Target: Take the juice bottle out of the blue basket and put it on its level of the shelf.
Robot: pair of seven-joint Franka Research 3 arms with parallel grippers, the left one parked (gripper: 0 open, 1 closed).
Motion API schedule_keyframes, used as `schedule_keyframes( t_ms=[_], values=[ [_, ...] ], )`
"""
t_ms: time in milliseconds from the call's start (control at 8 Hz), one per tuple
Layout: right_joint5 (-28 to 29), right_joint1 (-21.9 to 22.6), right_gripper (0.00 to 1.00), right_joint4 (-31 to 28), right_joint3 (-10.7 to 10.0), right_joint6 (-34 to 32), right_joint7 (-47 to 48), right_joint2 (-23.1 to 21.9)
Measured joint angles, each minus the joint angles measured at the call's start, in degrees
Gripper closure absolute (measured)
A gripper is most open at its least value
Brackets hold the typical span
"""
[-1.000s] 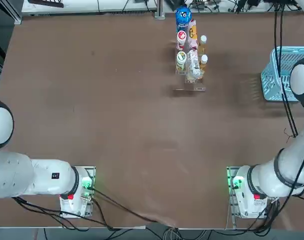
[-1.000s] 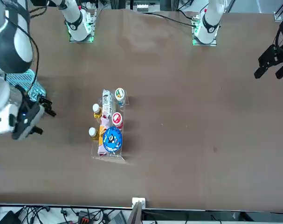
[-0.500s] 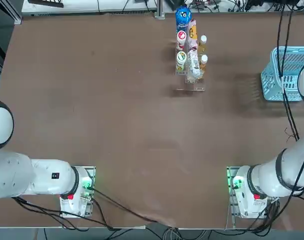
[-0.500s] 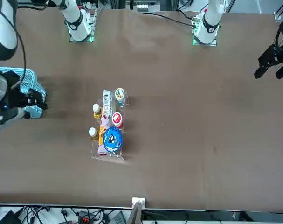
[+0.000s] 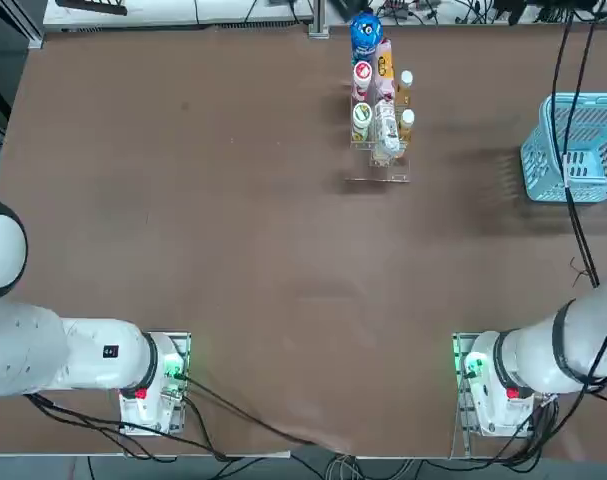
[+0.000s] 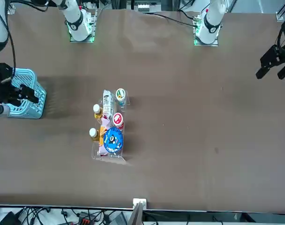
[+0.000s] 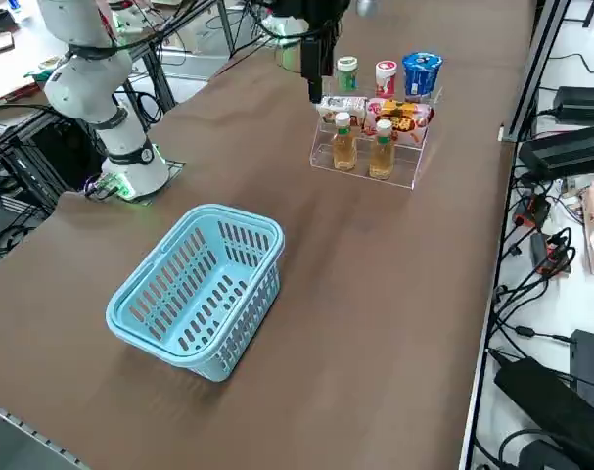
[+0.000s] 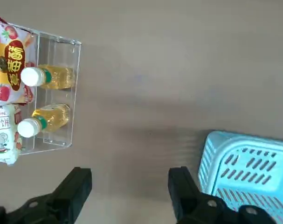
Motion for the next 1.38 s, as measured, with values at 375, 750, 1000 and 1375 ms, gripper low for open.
schedule_keyframes(
  t_ms=[375, 750, 1000, 1375],
  values=[
    [-0.94, -2.76, 0.00, -6.21, 2.04, -0.12, 0.73, -7.51],
    [-1.08, -8.54, 0.00, -10.65, 10.41, -0.14, 5.82, -13.23],
    [-1.20, -10.32, 0.00, -12.94, 13.79, -0.09, 6.71, -16.04],
    [-1.24, -10.72, 0.00, -14.48, 14.46, -0.15, 6.77, -18.86]
  ],
)
